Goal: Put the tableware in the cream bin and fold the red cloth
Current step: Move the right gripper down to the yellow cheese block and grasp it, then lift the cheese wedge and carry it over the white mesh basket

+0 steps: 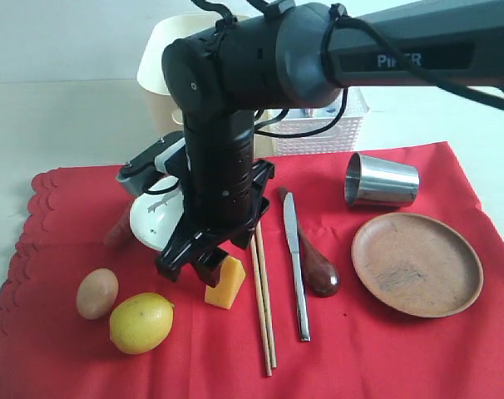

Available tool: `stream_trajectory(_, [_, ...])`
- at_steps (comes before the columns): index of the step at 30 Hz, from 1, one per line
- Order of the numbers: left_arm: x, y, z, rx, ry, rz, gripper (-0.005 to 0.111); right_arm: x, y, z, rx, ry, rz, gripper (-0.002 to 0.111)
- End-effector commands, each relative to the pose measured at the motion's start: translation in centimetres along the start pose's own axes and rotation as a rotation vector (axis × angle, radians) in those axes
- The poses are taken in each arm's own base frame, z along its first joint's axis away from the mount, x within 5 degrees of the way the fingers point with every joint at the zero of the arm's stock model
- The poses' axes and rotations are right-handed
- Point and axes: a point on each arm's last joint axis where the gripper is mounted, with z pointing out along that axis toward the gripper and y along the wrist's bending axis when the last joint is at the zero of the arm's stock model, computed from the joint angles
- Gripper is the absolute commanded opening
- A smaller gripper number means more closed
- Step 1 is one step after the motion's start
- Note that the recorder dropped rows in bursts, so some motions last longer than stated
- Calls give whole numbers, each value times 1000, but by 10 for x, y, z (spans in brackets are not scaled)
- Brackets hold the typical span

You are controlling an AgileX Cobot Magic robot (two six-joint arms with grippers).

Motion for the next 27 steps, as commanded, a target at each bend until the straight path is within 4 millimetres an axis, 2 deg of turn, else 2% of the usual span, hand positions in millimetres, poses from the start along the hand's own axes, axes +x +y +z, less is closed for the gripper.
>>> stream_trajectory(1, [-1, 0, 0, 6, -15, 0, 0, -2, 0, 8, 7, 9, -97, 58])
stream_trajectory(6, [-1, 0, 0, 6, -15, 0, 0, -4, -1, 18, 4, 14, -153, 58])
stream_trajectory(15, [-1, 0, 0, 6, -15, 0, 0, -6, -3, 44, -5, 64, -151, 55])
stream_trajectory(17, [-1, 0, 0, 6, -15, 0, 0, -6, -3, 45, -6, 66, -151, 47])
stream_trajectory(20, [-1, 0, 0, 6, -15, 0, 0, -6, -4, 45, -4, 70, -143, 24])
stream_trajectory(21, [-1, 0, 0, 6, -15, 0, 0, -5, -3, 45, -6, 78, -143, 13])
stream_trajectory(23, [-1, 0, 0, 6, -15, 0, 0, -4, -3, 45, -9, 93, -143, 0])
stream_trajectory(27, [-1, 0, 0, 6, -15, 0, 0, -2, -2, 37, -10, 95, -144, 0])
